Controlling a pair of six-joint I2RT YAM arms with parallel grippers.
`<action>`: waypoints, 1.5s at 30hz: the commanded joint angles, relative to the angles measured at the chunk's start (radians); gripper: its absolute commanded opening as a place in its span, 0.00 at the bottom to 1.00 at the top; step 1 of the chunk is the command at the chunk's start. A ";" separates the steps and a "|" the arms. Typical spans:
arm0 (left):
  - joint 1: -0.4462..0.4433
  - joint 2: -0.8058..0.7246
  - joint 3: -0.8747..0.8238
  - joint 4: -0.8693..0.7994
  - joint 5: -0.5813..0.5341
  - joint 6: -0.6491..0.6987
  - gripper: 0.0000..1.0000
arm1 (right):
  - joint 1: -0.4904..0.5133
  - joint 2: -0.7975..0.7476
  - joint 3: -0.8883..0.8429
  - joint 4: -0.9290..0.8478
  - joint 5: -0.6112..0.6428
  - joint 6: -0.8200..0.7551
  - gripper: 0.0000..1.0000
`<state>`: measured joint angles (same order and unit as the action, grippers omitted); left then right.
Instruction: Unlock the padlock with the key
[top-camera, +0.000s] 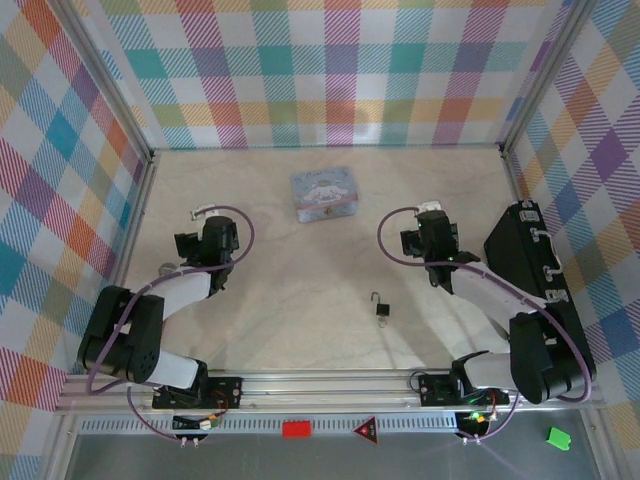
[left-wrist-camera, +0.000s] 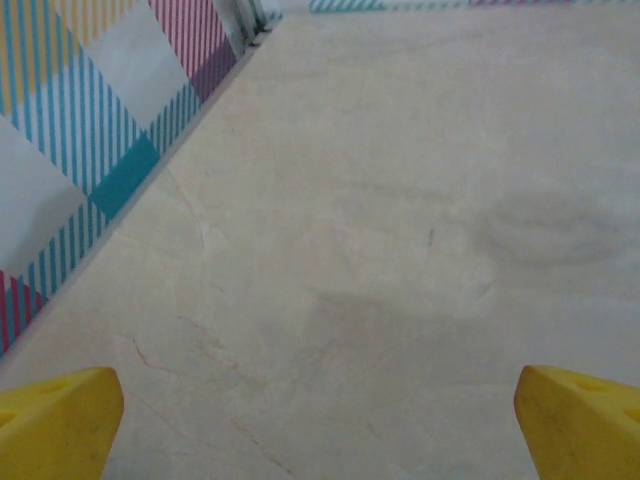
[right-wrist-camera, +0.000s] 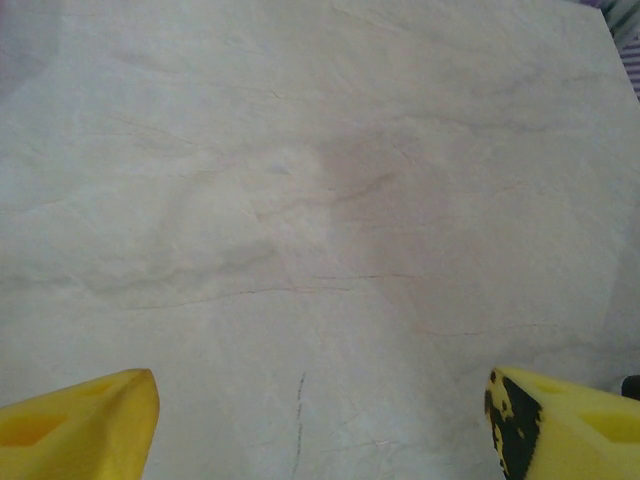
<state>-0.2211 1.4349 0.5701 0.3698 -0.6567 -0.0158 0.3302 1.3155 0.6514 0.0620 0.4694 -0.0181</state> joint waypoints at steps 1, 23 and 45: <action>0.039 0.013 -0.067 0.227 0.122 0.018 1.00 | -0.045 0.029 -0.046 0.220 -0.036 -0.036 0.84; 0.119 0.144 -0.176 0.525 0.354 0.005 1.00 | -0.330 0.220 -0.252 0.791 -0.442 0.055 0.86; 0.119 0.144 -0.179 0.530 0.355 0.008 1.00 | -0.314 0.216 -0.239 0.761 -0.434 0.035 0.99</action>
<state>-0.1078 1.5757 0.4015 0.8673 -0.3141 -0.0067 0.0078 1.5311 0.4004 0.8074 0.0540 0.0223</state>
